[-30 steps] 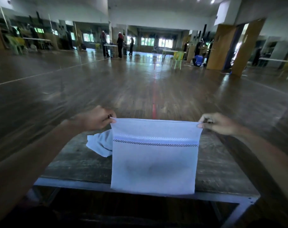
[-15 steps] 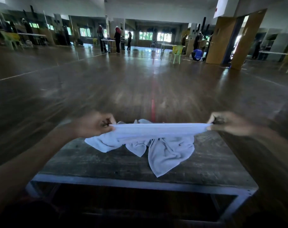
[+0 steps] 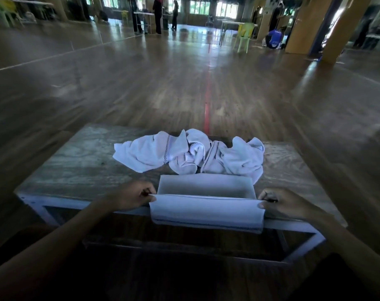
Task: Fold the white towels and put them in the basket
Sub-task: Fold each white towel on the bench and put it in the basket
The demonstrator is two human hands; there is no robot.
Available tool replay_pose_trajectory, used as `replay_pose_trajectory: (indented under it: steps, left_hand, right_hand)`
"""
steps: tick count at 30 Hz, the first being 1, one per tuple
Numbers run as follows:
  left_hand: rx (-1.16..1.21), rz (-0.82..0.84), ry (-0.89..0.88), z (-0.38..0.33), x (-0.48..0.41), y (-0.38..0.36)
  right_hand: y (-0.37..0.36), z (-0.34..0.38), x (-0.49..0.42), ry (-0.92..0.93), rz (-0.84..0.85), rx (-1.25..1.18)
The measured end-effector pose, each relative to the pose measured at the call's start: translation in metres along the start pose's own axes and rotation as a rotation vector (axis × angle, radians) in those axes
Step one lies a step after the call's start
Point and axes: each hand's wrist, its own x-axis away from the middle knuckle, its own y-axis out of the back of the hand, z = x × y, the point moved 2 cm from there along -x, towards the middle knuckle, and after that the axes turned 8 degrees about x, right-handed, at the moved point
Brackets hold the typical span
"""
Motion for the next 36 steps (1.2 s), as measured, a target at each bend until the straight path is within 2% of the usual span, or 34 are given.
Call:
replay_pose_trajectory:
  steps: [3,7,15,21,28,32,36]
  left_hand:
    - [-0.025,-0.101,-0.04,0.006,-0.025,-0.001]
    - [-0.06,-0.189,-0.024,0.009,-0.058,0.0]
    - [-0.127,-0.189,0.075,0.032,-0.096,-0.008]
    - [-0.15,-0.155,0.072,0.043,-0.105,-0.01]
    - [-0.116,-0.126,0.124,0.038,-0.104,-0.01]
    - [-0.257,-0.075,0.056,0.022,-0.095,-0.003]
    - [-0.315,-0.156,-0.04,0.009,-0.075,0.014]
  right_hand:
    - [-0.002,-0.005,-0.015,-0.038,-0.015,-0.003]
    - [0.007,-0.008,-0.039,-0.039,-0.156,-0.129]
    - [0.002,-0.015,-0.089,-0.068,-0.191,-0.09]
    - [-0.009,-0.016,-0.106,-0.125,-0.066,-0.021]
    - [-0.003,-0.01,-0.098,-0.127,-0.14,-0.097]
    - [0.002,-0.011,-0.09,-0.134,-0.171,-0.082]
    - [0.014,-0.008,-0.072,-0.045,-0.173,-0.046]
